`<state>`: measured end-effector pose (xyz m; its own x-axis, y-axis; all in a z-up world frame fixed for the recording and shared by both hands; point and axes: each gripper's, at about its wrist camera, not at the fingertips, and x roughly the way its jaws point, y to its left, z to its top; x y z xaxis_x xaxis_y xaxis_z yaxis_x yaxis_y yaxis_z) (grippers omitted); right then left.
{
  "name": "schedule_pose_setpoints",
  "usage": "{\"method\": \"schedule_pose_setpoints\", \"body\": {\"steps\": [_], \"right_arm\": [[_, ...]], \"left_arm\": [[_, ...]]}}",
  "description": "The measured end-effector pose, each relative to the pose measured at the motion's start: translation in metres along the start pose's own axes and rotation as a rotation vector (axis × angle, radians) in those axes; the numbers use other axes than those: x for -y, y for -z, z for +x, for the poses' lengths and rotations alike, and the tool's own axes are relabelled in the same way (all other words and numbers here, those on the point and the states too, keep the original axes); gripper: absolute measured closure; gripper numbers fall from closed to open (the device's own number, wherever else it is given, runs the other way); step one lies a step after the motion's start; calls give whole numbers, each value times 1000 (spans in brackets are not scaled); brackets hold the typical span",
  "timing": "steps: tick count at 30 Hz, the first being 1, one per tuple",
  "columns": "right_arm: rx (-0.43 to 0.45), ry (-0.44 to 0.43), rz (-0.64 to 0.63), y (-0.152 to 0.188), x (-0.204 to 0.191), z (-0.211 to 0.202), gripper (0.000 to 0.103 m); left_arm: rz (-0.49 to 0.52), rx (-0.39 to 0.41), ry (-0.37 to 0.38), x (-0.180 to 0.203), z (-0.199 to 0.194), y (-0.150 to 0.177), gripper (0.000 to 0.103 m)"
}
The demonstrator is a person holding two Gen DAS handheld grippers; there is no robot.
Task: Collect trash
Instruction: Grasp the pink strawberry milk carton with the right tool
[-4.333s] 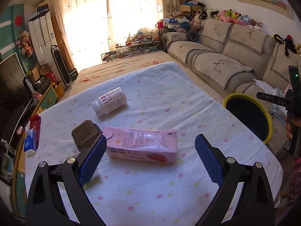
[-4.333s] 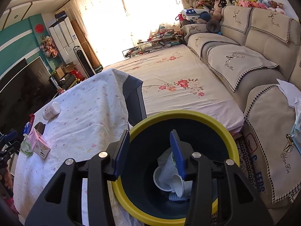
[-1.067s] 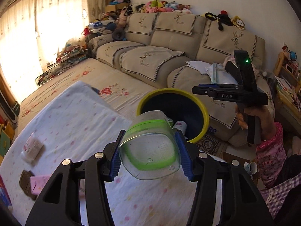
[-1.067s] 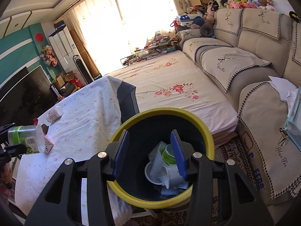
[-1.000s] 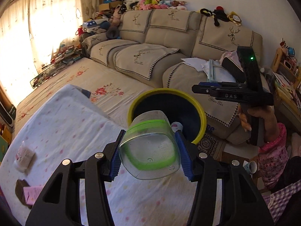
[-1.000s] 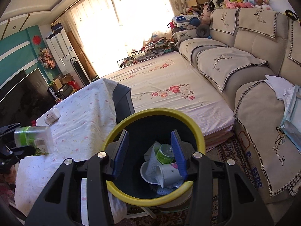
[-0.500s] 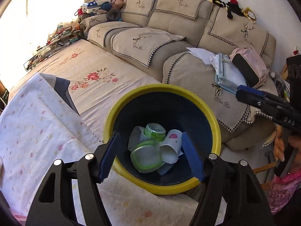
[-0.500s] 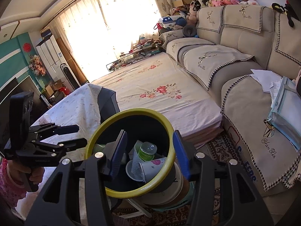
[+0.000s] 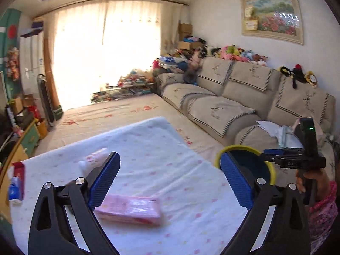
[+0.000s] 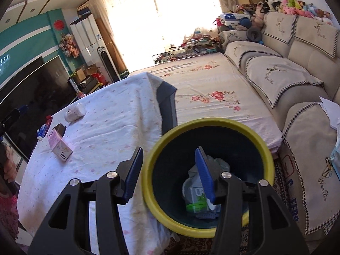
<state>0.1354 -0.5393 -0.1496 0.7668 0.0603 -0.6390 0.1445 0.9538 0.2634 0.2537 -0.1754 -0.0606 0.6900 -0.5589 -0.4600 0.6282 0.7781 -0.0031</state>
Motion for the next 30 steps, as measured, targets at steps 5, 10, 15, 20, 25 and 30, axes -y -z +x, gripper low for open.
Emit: {"method": "schedule_pose_setpoints", "body": {"steps": [5,10,15,20,25,30], "right_arm": [[-33,-69,-112,-8,-61,23,54],[-68,-169,-227,-15,-124,49,54],[-88,-302,-376,-20,-184,69,48],[-117,-383,-512,-16,-229,90,40],[-170,-342,-589,-6,-249,115,38],[-206,-349,-591,-1,-255,134,38]], "left_arm": [[-109,55,-224,-101,-31,23,8],[-232,61,-382,-181,-36,56,8],[-381,59,-409,-223,-34,90,8],[-428,67,-410,-239,-34,99,8],[-396,61,-399,-223,-28,95,8],[-370,46,-376,-211,-22,92,8]]}}
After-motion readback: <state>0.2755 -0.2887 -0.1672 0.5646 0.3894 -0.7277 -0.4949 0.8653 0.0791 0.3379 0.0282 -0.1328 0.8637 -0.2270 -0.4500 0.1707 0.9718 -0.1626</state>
